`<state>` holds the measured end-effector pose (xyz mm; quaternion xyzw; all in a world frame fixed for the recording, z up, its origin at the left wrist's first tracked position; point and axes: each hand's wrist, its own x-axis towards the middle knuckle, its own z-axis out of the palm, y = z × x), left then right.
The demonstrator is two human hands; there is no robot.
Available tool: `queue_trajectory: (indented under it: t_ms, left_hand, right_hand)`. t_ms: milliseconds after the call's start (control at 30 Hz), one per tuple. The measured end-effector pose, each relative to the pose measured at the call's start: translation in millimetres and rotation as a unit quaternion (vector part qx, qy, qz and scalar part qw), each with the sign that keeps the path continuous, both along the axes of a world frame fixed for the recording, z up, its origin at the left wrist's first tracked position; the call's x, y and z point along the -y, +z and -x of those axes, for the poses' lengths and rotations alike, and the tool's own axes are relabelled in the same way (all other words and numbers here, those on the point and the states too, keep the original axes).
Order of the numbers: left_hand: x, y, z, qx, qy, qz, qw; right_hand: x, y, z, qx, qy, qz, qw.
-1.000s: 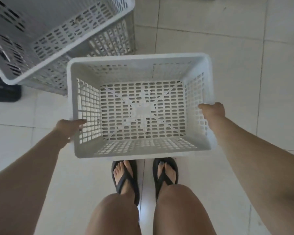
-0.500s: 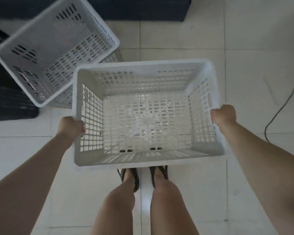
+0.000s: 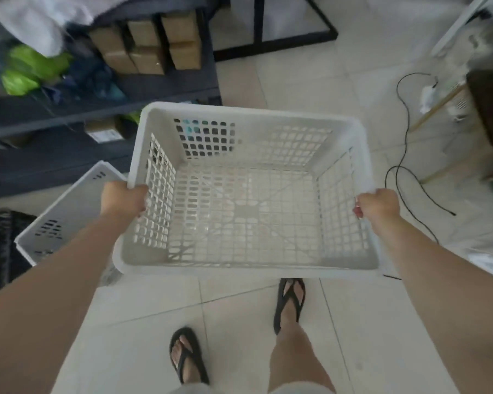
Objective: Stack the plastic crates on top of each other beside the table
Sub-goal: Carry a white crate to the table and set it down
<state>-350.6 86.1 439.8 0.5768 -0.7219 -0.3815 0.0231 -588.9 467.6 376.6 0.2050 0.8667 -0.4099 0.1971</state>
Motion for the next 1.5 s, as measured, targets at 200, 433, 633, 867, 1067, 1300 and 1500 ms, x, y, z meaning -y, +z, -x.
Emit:
queue_trajectory:
  t_ms: [200,433,633,867,1067,1300,1500]
  left_hand:
    - [-52.8,40.5,140.4,-0.010,-0.011,0.029,0.999]
    - [-89.7,49.2,305.3,-0.064,-0.013,0.017,0.998]
    - [-71.0,31.2,463.5,-0.087,-0.025,0.000,0.996]
    - [-23.0,40.2,637.7,-0.076,0.000,0.007,0.997]
    - [24.2,22.5,760.7,-0.051,0.051,0.006,0.997]
    - [85.1,-43.8,869.6,0.006,0.158,-0.013,0.987]
    - [151.4,-124.2,933.7,0.055,0.205,-0.050,0.976]
  right_hand:
    - [-57.6,58.4,142.1,-0.036,-0.047,0.005,0.998]
    - [-101.9,87.4,283.6,-0.044,-0.136,-0.037,0.989]
    - [-76.3,90.8,435.7,-0.076,-0.129,-0.043,0.988]
    - [-30.6,98.9,612.4,-0.069,-0.112,-0.027,0.991]
    - [31.1,78.5,763.8,-0.059,-0.056,-0.015,0.997]
    - [143.0,2.3,925.5,-0.035,0.020,0.005,0.999]
    - [230.4,-88.6,1001.2,0.007,0.058,-0.041,0.997]
